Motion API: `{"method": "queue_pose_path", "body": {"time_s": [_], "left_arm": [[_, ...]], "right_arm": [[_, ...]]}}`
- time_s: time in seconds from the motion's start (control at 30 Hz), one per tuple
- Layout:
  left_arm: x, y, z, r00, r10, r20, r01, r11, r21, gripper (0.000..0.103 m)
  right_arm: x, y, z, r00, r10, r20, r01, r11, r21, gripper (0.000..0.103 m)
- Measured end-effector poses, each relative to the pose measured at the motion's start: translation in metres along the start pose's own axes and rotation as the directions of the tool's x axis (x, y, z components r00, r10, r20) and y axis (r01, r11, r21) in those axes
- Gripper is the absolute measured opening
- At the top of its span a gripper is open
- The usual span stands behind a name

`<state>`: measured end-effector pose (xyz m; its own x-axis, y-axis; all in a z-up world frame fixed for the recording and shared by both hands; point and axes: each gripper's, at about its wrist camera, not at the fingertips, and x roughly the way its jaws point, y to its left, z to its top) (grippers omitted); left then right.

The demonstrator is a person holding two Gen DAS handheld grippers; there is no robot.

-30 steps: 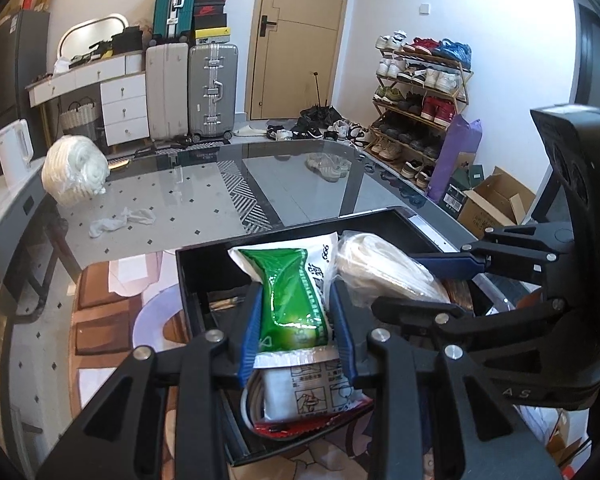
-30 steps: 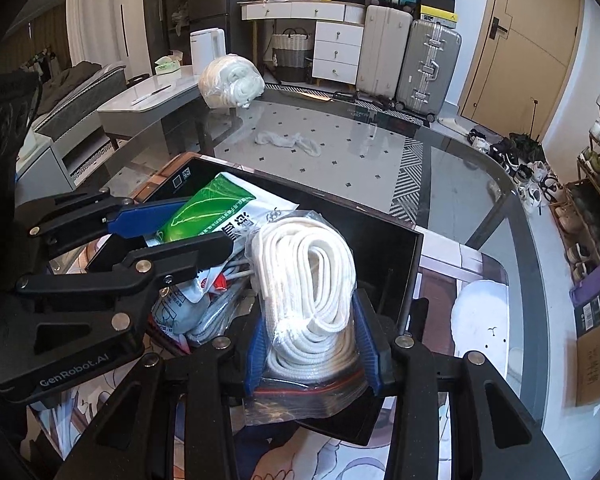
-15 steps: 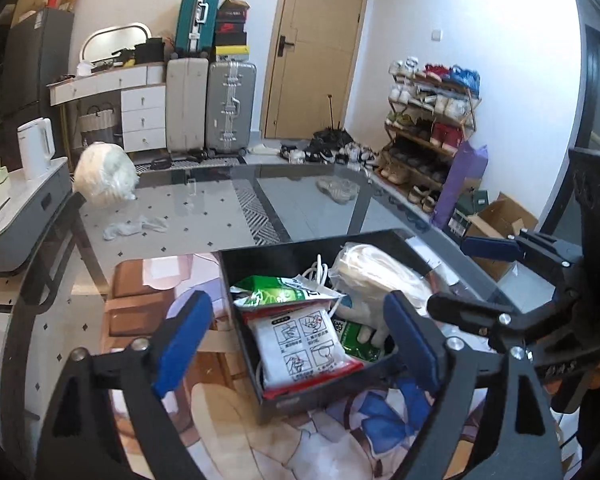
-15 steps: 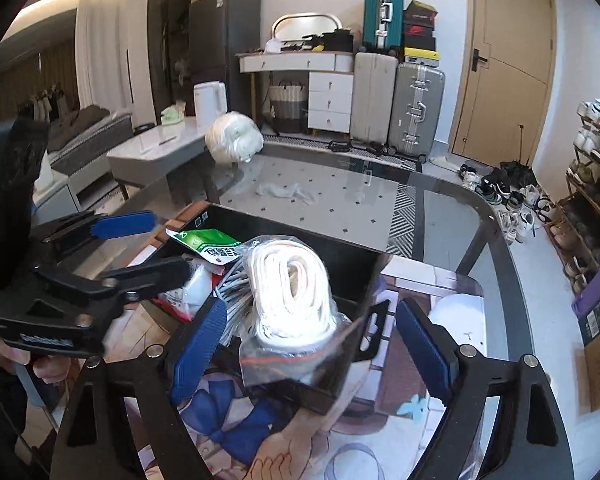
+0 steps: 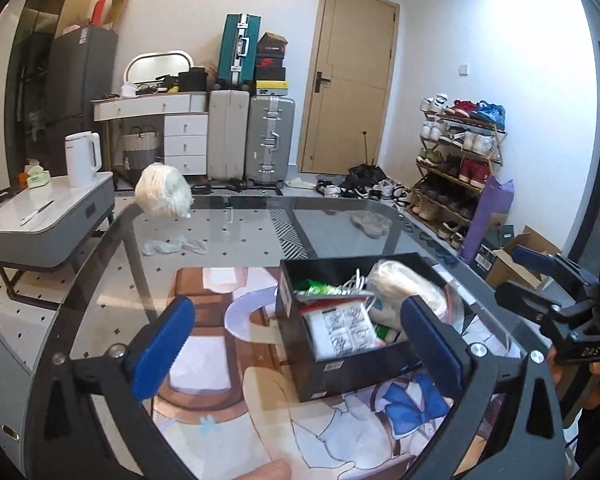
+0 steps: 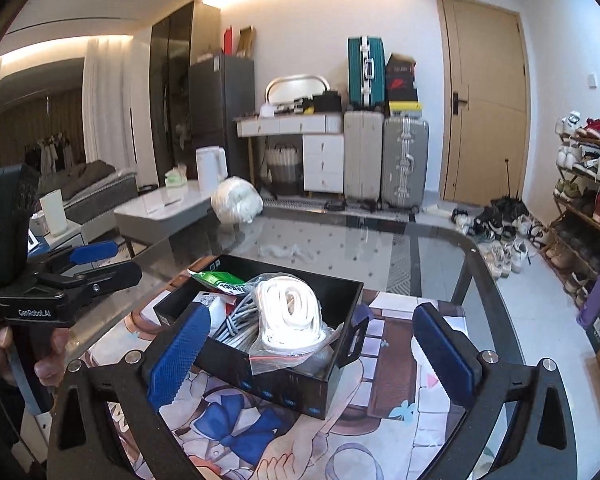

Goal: Organize soft objects

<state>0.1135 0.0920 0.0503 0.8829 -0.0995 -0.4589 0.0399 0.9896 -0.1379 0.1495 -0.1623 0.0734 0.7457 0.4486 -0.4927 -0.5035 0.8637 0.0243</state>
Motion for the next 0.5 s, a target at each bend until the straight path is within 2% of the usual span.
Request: {"method": "queue_pose_path", "body": {"time_s": [0.17, 0.5], "left_arm": [[0.001, -0.01, -0.016, 0.999, 0.022, 0.043, -0.023, 1.0, 0.021, 0.103], [0.013, -0.011, -0.027, 0.998, 0.024, 0.054, -0.025, 1.0, 0.014, 0.103]], "right_arm": [[-0.005, 0.011, -0.018, 1.0, 0.018, 0.019, -0.018, 0.999, -0.032, 0.103], [0.001, 0.017, -0.039, 0.999, 0.021, 0.046, -0.02, 0.999, -0.03, 0.103]]}}
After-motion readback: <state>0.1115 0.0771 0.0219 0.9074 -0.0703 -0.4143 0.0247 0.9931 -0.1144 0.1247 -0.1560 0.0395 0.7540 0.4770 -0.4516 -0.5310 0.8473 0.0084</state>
